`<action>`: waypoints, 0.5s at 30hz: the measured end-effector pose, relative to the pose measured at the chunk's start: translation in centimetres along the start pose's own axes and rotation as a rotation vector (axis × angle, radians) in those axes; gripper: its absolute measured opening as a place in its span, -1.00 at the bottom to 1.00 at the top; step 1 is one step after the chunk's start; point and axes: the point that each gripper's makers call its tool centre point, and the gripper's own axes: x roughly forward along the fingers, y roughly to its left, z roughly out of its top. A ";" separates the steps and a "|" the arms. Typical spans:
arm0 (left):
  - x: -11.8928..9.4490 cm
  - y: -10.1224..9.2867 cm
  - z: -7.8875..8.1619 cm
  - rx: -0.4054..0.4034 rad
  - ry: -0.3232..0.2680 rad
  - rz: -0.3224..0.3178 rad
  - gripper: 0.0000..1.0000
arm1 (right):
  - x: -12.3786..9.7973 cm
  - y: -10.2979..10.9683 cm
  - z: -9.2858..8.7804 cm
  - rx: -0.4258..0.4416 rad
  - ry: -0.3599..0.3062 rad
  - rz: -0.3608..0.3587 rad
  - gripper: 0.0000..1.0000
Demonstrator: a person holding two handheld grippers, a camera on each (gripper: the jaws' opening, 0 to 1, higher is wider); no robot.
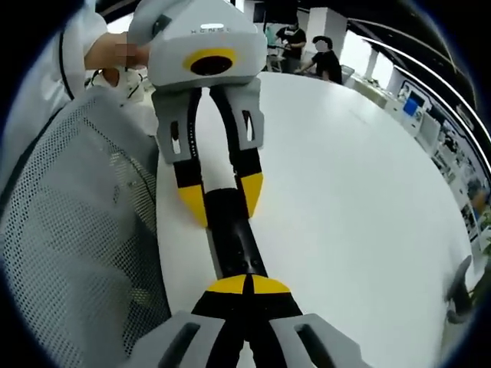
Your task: Press the specified remote control buttons in sequence, fully releasing each button before pressing the next.
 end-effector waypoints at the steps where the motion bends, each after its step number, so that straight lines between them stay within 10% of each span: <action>1: 0.0 0.0 0.0 -0.002 0.002 0.001 -0.53 | 0.0 0.0 0.0 0.007 -0.005 -0.012 -1.00; 15: 0.0 0.0 0.0 0.000 0.012 -0.001 -0.53 | 0.1 1.5 0.7 -0.030 -0.006 -0.010 -1.00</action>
